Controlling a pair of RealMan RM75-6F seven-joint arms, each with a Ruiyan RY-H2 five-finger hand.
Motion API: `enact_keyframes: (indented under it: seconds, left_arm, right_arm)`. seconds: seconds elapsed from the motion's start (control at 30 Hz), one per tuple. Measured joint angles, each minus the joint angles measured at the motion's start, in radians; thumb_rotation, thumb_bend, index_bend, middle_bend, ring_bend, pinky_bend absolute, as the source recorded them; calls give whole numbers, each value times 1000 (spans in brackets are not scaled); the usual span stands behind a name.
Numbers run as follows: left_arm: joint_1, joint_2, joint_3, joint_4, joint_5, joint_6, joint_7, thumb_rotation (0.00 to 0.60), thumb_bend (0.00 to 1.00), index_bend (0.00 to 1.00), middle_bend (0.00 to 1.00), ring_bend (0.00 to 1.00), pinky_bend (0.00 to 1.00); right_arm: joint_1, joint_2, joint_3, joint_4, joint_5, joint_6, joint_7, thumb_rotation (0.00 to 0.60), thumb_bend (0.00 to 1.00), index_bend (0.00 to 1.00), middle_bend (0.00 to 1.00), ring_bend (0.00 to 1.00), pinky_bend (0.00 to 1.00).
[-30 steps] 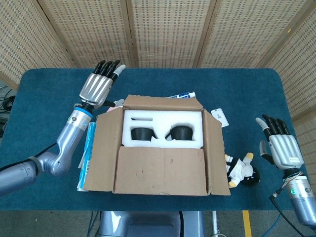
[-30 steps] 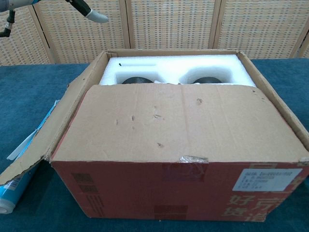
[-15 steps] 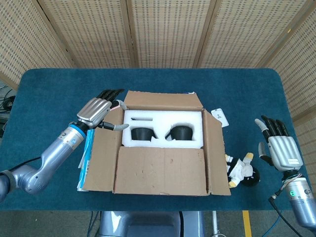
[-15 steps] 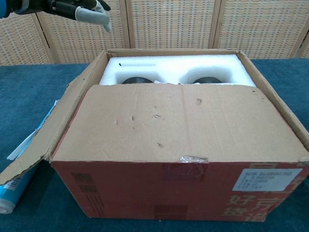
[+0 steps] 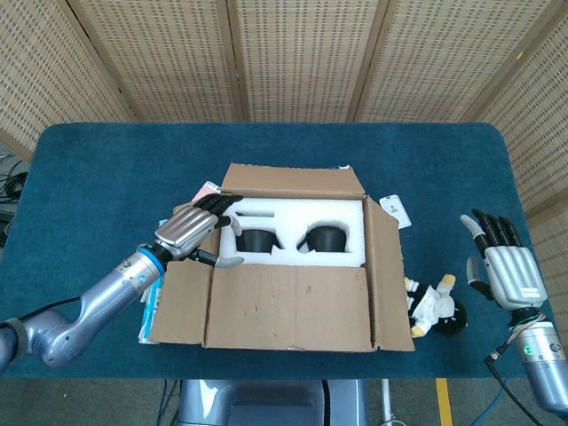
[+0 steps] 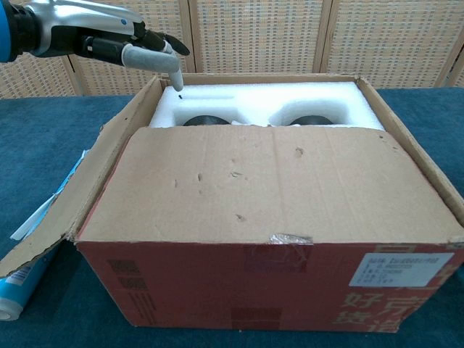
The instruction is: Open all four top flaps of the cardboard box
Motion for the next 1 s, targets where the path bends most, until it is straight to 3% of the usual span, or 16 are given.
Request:
enact_keyframes:
  seconds: [1.0]
  left_arm:
    - [-47,-44,92,-58,-9,14,94,140,73,359,0,0,0]
  right_arm:
    - [-18,7,-4,15,-11,11,37,600,724,64,27,0,0]
